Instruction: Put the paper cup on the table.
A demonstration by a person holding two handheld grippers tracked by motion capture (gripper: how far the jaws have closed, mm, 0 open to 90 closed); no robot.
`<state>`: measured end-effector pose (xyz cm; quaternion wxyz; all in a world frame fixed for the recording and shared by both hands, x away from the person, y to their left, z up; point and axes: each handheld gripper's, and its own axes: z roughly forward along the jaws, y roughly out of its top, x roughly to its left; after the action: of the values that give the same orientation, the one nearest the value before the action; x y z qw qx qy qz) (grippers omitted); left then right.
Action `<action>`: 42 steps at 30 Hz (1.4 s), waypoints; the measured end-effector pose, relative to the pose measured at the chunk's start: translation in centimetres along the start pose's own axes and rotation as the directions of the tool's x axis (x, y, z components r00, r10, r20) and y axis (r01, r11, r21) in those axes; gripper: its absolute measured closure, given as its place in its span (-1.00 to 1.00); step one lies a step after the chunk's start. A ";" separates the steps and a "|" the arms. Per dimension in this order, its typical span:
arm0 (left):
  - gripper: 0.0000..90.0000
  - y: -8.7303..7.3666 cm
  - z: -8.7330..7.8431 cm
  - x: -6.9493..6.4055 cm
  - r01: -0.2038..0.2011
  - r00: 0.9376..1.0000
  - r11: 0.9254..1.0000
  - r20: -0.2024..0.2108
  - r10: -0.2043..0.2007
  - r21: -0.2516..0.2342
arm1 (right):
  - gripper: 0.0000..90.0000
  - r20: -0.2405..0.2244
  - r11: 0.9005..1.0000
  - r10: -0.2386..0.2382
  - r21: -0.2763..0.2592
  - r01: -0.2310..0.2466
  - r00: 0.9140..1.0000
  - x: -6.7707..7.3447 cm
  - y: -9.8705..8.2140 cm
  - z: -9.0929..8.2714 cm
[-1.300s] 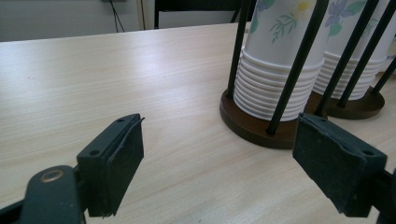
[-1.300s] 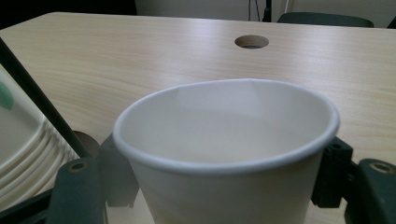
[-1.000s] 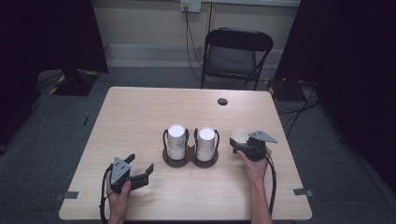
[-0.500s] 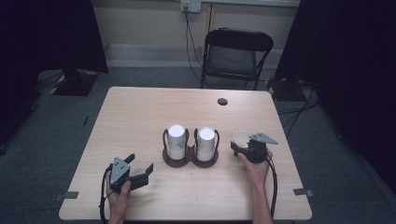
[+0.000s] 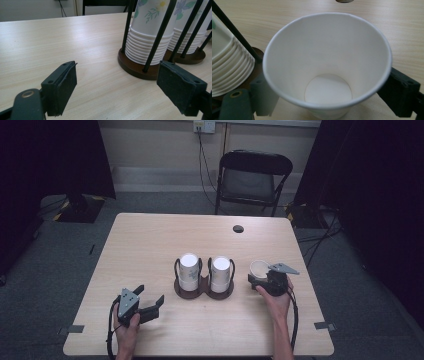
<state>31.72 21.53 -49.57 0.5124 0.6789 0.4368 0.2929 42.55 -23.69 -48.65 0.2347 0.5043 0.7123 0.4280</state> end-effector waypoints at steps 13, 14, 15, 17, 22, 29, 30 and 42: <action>-0.64 0.0 0.0 0.1 0.004 1.000 1.000 -0.004 -0.004 0.007 | -0.69 -0.004 0.999 0.035 -0.003 -0.035 0.999 0.2 -0.6 -1.0; -0.64 0.0 0.0 0.1 0.003 1.000 1.000 -0.004 -0.003 0.007 | -0.69 -0.007 0.999 0.039 -0.002 -0.039 0.999 0.2 -0.7 -1.1; -0.64 0.0 0.0 0.1 0.003 1.000 1.000 -0.004 -0.003 0.007 | -0.69 -0.007 0.999 0.039 -0.003 -0.039 0.999 0.2 -0.8 -1.1; -0.63 0.0 0.0 0.0 -0.002 1.000 1.000 -0.004 0.002 0.008 | -0.69 -0.004 0.999 0.049 -0.020 -0.049 0.999 0.2 -1.0 -1.3; -0.63 0.0 0.1 0.0 0.001 1.000 1.000 -0.006 0.000 0.009 | -0.70 -0.003 0.998 0.061 -0.025 -0.061 0.998 0.3 -1.2 -1.8; -0.63 0.0 0.0 0.1 0.013 1.000 1.000 -0.009 -0.013 0.005 | -0.69 0.003 0.995 0.072 -0.062 -0.072 0.997 0.6 -1.6 -2.8; -0.63 0.0 0.0 0.1 0.013 1.000 1.000 -0.015 -0.013 0.007 | -0.67 0.009 0.995 0.069 -0.074 -0.068 0.998 0.7 -1.7 -3.0; -0.61 0.0 0.0 0.1 0.029 0.998 0.999 -0.050 -0.028 0.013 | -0.66 0.013 0.987 0.064 -0.145 -0.061 0.998 1.8 -1.7 -5.6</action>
<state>31.78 21.58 -49.55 0.5007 0.6687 0.4611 0.2993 36.64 -24.33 -46.97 0.2634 0.5116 0.6612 0.4813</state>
